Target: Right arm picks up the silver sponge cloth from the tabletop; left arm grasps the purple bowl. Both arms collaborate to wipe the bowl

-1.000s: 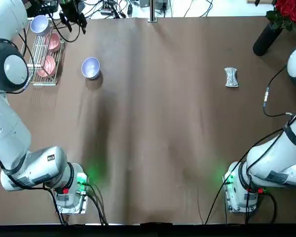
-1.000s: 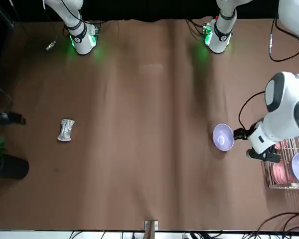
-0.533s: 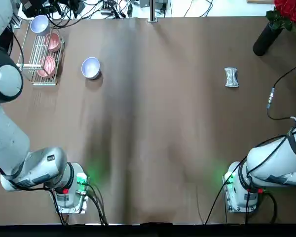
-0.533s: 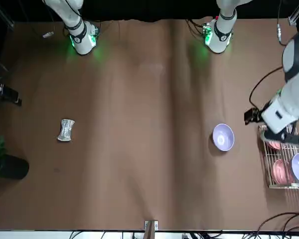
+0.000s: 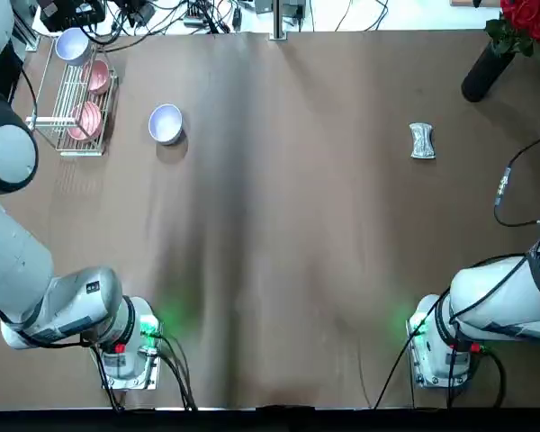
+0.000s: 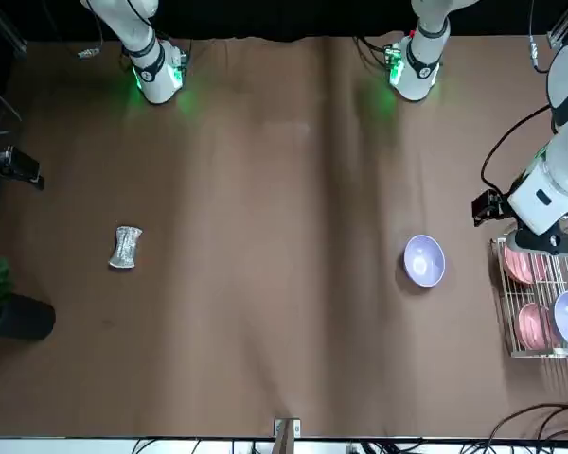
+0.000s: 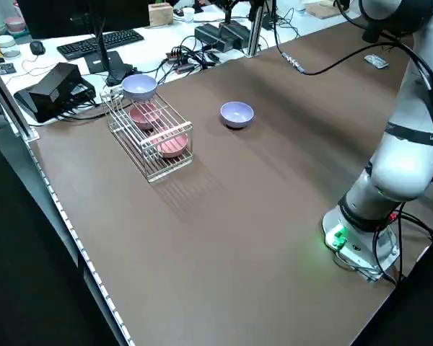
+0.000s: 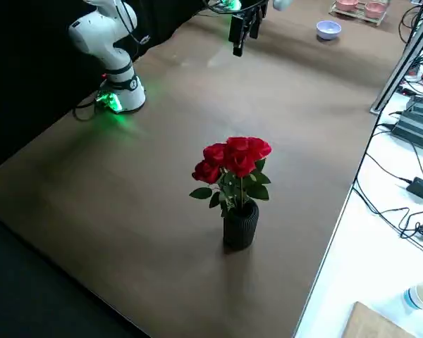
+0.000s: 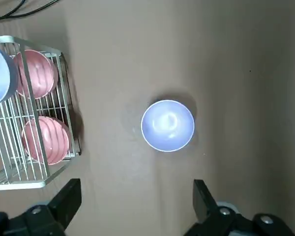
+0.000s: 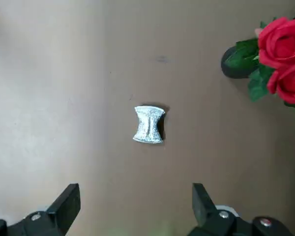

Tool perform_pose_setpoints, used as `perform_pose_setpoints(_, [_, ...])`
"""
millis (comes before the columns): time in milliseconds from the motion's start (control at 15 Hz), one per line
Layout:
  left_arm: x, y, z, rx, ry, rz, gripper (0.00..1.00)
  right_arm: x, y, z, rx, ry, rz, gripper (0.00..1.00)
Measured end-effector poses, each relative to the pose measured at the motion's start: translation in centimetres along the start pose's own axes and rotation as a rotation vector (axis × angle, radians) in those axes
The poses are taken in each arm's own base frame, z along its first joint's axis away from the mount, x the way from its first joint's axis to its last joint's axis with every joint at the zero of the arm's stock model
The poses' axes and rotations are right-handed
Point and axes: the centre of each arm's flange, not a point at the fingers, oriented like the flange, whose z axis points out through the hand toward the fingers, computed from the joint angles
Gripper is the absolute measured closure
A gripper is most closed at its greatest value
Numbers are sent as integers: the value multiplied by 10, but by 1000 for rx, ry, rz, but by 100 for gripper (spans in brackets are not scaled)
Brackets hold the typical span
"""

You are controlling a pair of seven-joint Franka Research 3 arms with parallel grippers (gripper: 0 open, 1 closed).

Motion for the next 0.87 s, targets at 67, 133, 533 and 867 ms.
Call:
perform_pose_setpoints(67, [-1,1,-1,1,1,-4,0,-1,1,-4,-1,9,2,0])
perform_pose_setpoints(133, [-3,2,-3,-7,2,-11,0,-3,1,-8,-2,13,4,0])
perform_pose_setpoints(533, [-29,-1,-13,-59,5,-76,0,-8,2,-9,-2,-10,6,0])
perform_pose_setpoints(867, [-37,12,-16,-47,14,-60,0,-7,3,-11,-5,7,7,0])
